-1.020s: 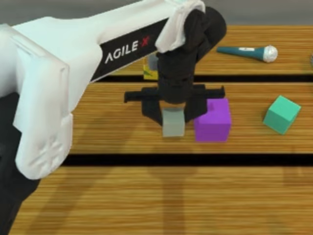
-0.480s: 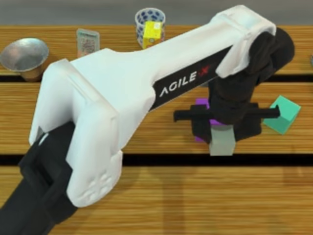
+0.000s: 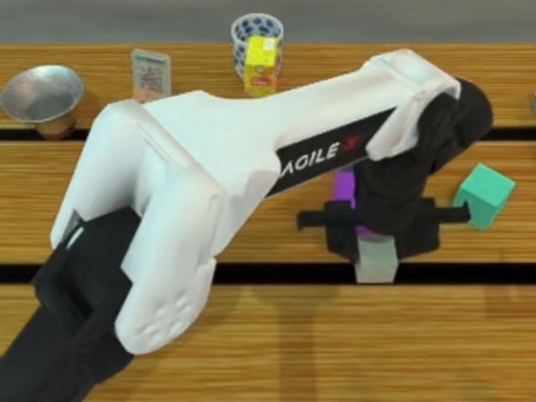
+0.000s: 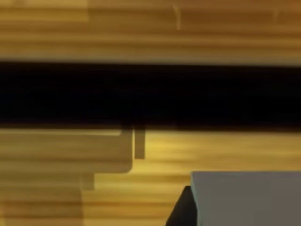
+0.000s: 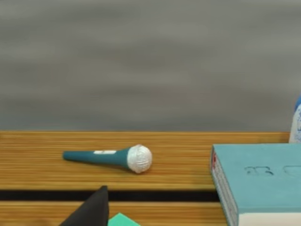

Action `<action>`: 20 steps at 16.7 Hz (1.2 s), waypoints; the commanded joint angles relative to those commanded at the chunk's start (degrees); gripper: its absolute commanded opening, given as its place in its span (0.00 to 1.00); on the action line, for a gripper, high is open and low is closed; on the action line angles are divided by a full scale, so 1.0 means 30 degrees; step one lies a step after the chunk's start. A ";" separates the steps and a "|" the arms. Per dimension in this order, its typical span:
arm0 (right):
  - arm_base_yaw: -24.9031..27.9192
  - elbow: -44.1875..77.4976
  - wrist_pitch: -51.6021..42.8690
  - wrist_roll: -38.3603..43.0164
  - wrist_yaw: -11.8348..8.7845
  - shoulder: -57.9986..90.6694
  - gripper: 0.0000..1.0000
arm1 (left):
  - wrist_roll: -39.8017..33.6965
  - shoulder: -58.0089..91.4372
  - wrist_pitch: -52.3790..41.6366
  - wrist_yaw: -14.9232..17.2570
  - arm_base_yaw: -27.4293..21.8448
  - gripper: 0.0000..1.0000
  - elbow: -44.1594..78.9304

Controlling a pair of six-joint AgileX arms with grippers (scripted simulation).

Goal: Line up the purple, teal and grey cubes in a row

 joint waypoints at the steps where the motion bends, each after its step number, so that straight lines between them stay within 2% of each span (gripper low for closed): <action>1: 0.0000 0.0000 0.0000 0.0000 0.0000 0.0000 1.00 | 0.0000 0.0044 0.0767 0.0004 -0.0024 0.00 -0.0703; 4: 0.0000 0.0000 0.0000 0.0000 0.0000 0.0000 1.00 | -0.0012 0.0149 0.2167 -0.0007 -0.0098 0.00 -0.2052; 8: 0.0000 0.0000 0.0000 0.0000 0.0000 0.0000 1.00 | -0.0014 0.0159 0.2235 -0.0010 -0.0105 0.00 -0.2120; 20: 0.0000 0.0000 0.0000 0.0000 0.0000 0.0000 1.00 | -0.0014 0.0159 0.2235 -0.0010 -0.0105 0.90 -0.2120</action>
